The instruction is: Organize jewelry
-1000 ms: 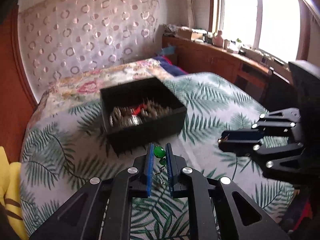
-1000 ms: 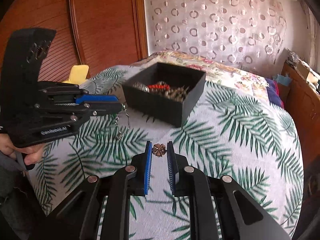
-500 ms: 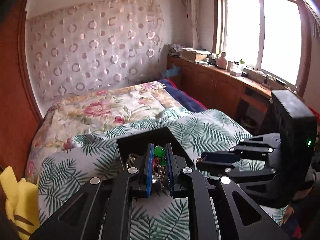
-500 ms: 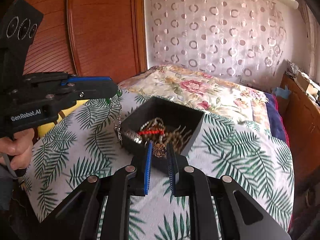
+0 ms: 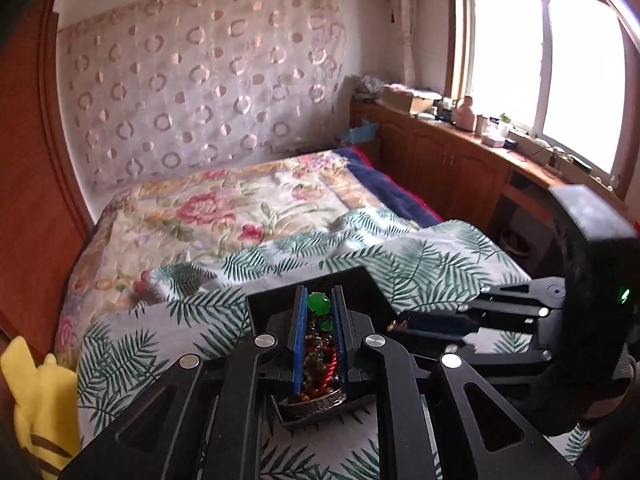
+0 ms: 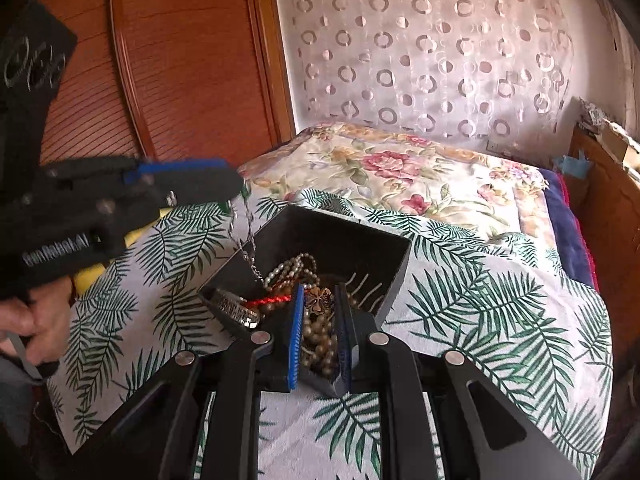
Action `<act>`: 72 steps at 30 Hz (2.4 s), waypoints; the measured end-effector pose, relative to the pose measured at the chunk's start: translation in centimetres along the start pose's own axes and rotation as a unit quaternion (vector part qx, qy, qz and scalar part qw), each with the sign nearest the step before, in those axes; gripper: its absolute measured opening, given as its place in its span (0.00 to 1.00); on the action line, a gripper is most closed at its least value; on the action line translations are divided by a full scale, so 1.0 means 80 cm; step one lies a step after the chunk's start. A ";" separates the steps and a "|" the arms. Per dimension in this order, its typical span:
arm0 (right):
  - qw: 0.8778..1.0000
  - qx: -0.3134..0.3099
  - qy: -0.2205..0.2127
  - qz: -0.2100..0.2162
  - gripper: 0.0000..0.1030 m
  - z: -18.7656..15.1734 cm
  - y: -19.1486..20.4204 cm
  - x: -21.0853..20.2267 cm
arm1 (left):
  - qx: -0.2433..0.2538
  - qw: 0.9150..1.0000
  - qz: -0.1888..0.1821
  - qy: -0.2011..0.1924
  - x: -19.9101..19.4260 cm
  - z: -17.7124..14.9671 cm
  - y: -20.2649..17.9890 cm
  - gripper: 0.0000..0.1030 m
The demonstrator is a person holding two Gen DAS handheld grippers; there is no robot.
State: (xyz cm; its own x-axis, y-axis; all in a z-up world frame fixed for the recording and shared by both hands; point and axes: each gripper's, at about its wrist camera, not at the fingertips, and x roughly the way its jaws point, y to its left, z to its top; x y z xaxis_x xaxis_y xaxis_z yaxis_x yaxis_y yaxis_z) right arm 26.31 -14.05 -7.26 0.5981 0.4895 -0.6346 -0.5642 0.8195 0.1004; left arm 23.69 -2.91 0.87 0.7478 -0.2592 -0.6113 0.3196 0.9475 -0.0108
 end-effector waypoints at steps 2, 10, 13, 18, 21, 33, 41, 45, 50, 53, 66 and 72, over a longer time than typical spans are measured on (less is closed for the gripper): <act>1.000 0.005 -0.002 0.003 0.21 0.004 -0.002 0.003 | -0.008 1.000 0.006 0.004 0.005 -0.004 0.005 0.11; 1.000 0.009 -0.005 -0.011 0.32 0.000 -0.004 0.001 | -0.028 1.000 0.013 -0.005 -0.006 -0.021 0.015 0.47; 1.000 0.009 -0.016 -0.024 0.32 -0.007 -0.001 -0.011 | -0.025 0.999 0.027 -0.018 -0.019 -0.030 0.013 0.68; 0.998 0.014 -0.044 -0.054 0.40 -0.026 0.010 -0.041 | -0.034 0.997 0.043 -0.047 -0.050 -0.048 0.008 0.88; 0.996 0.014 -0.061 -0.066 0.45 -0.032 0.015 -0.061 | -0.037 0.996 0.049 -0.065 -0.071 -0.052 0.004 0.92; 0.984 0.053 -0.136 -0.104 0.91 -0.070 0.025 -0.149 | -0.047 0.992 0.085 -0.081 -0.125 -0.098 -0.014 0.93; 0.977 0.077 -0.151 -0.126 0.98 -0.098 0.026 -0.170 | -0.064 0.990 0.101 -0.072 -0.143 -0.128 -0.006 0.93; 0.976 0.082 -0.147 -0.135 0.98 -0.107 0.027 -0.167 | -0.066 0.990 0.102 -0.071 -0.148 -0.137 -0.005 0.93; 0.976 0.082 -0.150 -0.138 0.98 -0.111 0.032 -0.164 | -0.063 0.990 0.101 -0.076 -0.152 -0.138 -0.010 0.93; 0.975 0.078 -0.154 -0.140 0.98 -0.112 0.036 -0.167 | -0.062 0.990 0.103 -0.076 -0.151 -0.138 -0.011 0.93; 0.974 0.072 -0.155 -0.148 0.98 -0.115 0.044 -0.171 | -0.063 0.990 0.101 -0.076 -0.150 -0.140 -0.012 0.93; 0.974 0.072 -0.155 -0.151 0.98 -0.115 0.044 -0.173 | -0.062 0.990 0.102 -0.078 -0.152 -0.141 -0.012 0.93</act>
State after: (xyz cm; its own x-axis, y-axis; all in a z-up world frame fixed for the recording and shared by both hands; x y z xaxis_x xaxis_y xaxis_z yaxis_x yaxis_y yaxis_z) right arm 10.82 -20.68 -5.21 0.8798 0.2673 -0.3929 -0.2630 0.9625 0.0660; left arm 7.73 1.41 -0.62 0.8735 -0.0772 -0.4806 0.0864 0.9963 -0.0030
